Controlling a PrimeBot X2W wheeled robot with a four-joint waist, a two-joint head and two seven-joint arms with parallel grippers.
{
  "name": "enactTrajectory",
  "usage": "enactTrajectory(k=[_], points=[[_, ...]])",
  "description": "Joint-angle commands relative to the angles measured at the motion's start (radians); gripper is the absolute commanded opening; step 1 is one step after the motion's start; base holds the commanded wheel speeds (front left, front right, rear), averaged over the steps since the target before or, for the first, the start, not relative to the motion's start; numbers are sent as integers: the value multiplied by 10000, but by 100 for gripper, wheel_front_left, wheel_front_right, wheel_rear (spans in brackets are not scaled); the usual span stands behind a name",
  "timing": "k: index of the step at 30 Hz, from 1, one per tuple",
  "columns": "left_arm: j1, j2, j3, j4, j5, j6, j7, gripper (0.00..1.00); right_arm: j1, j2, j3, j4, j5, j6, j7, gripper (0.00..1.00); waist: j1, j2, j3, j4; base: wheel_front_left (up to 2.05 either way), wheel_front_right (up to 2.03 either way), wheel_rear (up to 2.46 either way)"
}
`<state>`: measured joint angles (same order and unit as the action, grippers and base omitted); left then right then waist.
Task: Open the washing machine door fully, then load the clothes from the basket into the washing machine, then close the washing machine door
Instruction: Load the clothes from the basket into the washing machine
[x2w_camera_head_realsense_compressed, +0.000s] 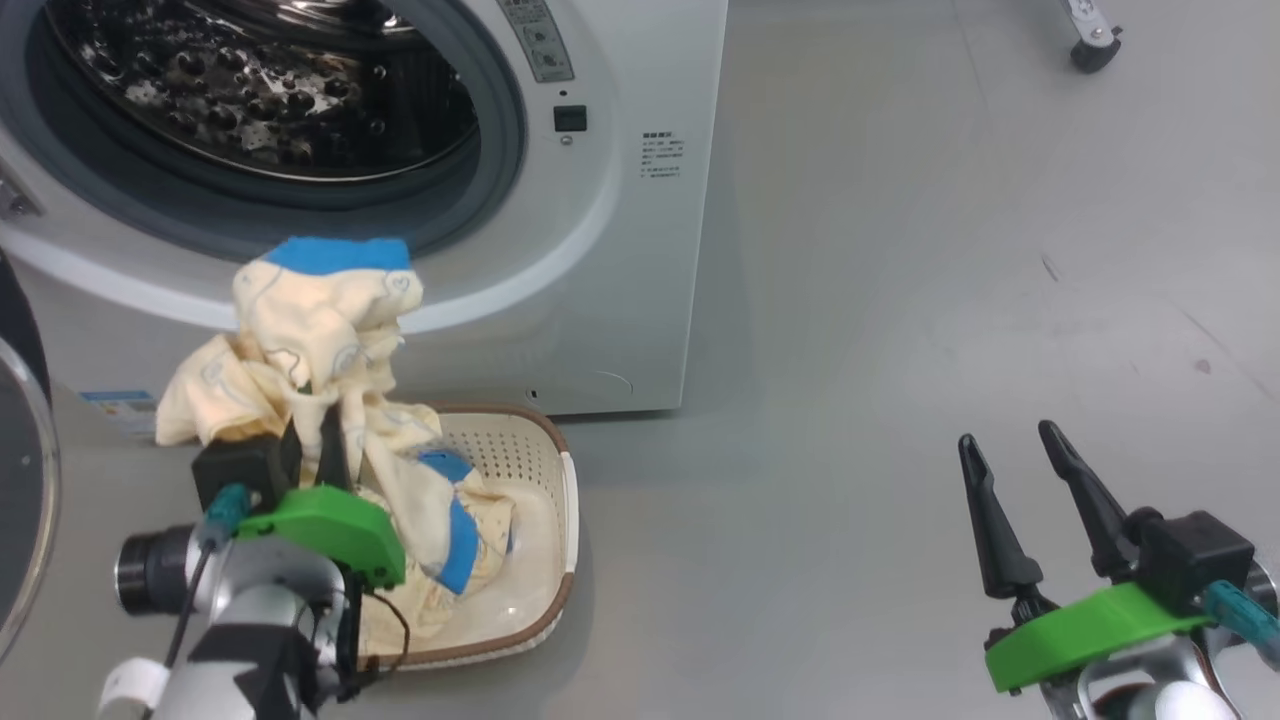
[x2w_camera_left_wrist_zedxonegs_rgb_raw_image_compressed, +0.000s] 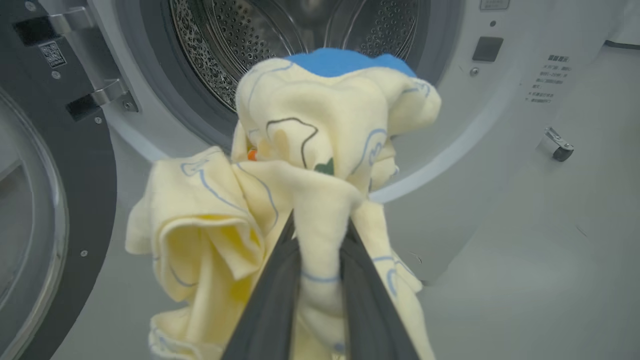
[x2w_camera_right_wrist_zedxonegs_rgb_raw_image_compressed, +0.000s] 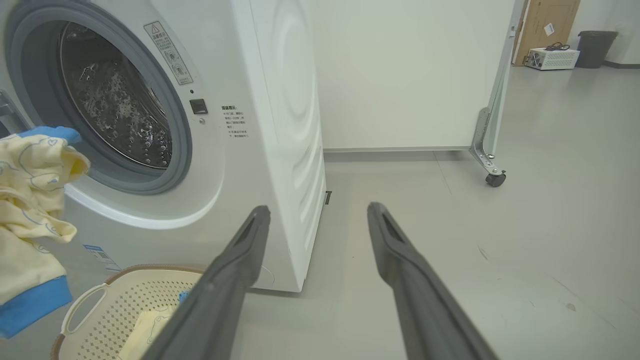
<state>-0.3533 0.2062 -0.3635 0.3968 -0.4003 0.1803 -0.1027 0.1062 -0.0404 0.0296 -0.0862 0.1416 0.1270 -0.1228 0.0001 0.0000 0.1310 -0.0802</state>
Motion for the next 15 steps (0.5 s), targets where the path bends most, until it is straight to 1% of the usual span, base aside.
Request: enactTrajectory(k=[1,5,11,15], points=[[-782,231,483,-101,-80,-41,-32,0,-541,-98,240,-313,48,37,-126,100,-1,0,352,-209,0,0,0],[-1961,369,607,859,-192,-293,218,0,-868,-98,307,-169,164,37,-318,100,-1,0,887,-478,0,0,0],[-3679,659,829,2119,-556,-904,759,0,-1301,-98,440,168,434,37,-668,100,-1,0,1659,-855,0,0,0],[-4746,974,844,2844,-644,-1258,1324,0,-1575,-98,564,400,653,37,-900,100,-1,0,2107,-1095,0,0,0]])
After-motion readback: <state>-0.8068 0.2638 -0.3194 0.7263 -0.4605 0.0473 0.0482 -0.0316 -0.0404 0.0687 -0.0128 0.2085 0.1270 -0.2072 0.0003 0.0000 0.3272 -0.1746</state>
